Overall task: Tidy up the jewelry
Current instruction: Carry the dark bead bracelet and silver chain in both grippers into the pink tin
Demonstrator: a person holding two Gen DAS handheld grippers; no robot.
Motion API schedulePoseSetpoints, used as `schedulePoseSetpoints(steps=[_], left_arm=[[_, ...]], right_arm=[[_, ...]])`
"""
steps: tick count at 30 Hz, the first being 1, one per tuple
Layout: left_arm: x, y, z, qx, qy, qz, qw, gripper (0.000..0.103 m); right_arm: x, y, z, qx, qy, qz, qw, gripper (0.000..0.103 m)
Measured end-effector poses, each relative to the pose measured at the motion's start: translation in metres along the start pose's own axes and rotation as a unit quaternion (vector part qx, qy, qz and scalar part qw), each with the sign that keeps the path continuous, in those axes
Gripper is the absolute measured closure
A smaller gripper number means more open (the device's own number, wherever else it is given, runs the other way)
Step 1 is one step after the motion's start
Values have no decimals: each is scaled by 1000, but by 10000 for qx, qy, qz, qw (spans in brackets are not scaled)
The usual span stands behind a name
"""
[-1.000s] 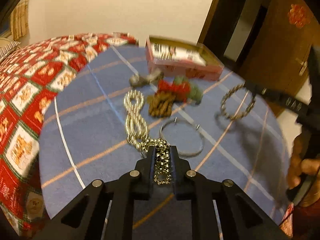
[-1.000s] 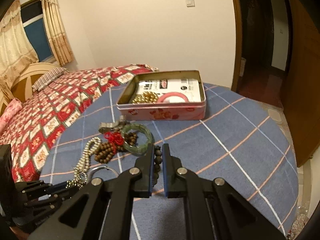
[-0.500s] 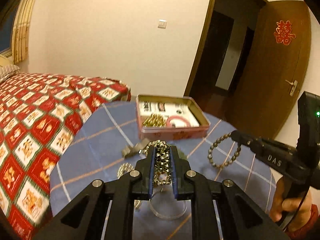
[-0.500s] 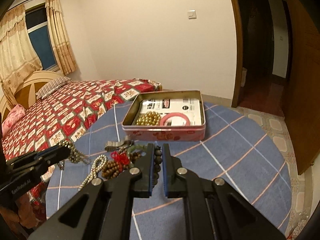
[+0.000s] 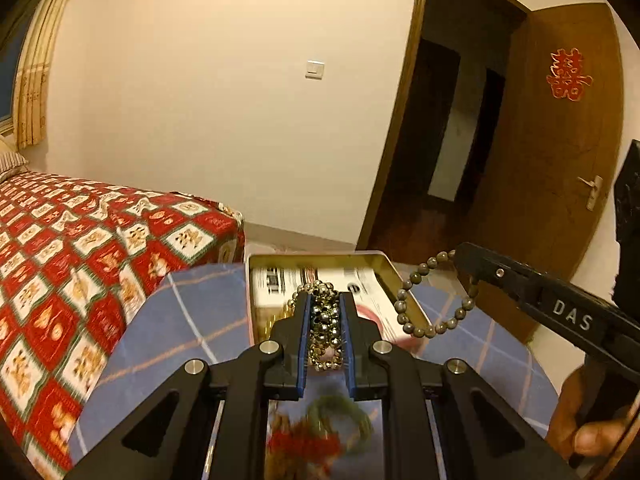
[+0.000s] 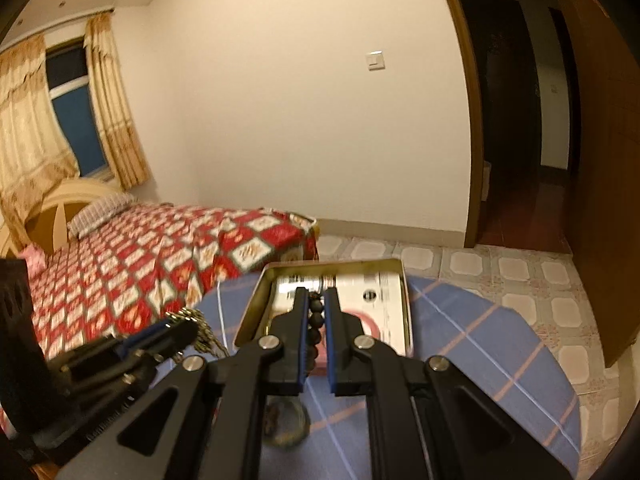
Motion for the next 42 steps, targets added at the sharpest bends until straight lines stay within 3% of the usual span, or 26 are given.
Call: schedulePoseSetpoints(steps=[8,15,23,42], left_arm=[[-1,-62,-13,-132,369,-177,9991,89],[-2,-94,-15,-65,348,-373,9987,89],[-15,-108,-19,93,331,-627,9974,89],[-23,-116,-15,118,179,-807,9965,89]], right_arm=[[-4,-46,24,-104,-410,-203,9989,93],[-14,-78,39,-108,-666,-431,9968,93],[-34,-95,49,-194,-725,-789,9941,93],[-39,-102,55,-468,-539,-948,9929,93]])
Point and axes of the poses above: each gripper's, at about its wrist camera, not at the fingertips, and y roughly against the way its jaws point, z to its right, x to its top, the point moved 6 cm from there along -y, roughly the way its jaws point, and after that the axes turned 4 degrees about z, right-handed, at the moved point
